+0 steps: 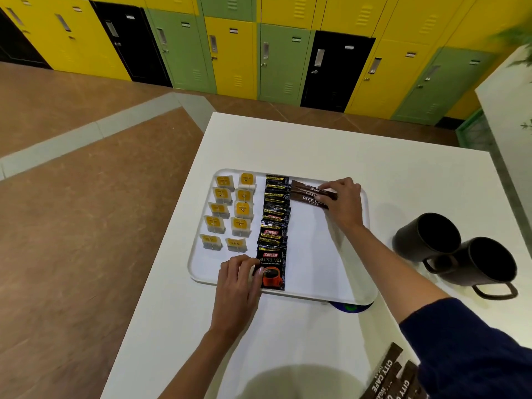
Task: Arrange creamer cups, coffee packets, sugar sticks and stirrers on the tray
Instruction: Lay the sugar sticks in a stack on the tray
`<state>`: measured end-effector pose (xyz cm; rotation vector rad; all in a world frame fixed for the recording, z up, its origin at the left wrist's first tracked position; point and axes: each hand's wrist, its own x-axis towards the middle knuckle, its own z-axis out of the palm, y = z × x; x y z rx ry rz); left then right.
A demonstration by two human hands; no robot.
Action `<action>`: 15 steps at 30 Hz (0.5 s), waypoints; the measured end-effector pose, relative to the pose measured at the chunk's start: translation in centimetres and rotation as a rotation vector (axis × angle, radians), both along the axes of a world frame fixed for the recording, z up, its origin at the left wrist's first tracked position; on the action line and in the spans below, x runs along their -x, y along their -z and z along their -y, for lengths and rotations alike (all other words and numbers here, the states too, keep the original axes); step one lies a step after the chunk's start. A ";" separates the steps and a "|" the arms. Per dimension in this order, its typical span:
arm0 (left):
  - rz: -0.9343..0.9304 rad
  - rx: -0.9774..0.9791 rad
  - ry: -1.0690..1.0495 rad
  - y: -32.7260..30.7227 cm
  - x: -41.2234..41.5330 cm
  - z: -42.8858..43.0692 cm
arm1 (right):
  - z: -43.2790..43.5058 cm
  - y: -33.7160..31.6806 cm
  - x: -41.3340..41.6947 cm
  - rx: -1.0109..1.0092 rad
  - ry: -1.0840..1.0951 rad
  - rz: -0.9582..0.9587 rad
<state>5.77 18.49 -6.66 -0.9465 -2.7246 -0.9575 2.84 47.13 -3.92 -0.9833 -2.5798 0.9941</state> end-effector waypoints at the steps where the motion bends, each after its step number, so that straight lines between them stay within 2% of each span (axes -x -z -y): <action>1: 0.011 -0.013 -0.003 0.0 -0.1 -0.1 | 0.0 0.0 0.1 -0.031 -0.022 -0.010; 4: 0.023 -0.030 0.029 0.1 -0.2 -0.4 | 0.2 0.0 0.4 -0.076 -0.066 -0.021; 15: 0.112 -0.049 0.073 0.3 -0.4 -0.9 | 0.1 0.0 0.8 -0.049 -0.073 -0.009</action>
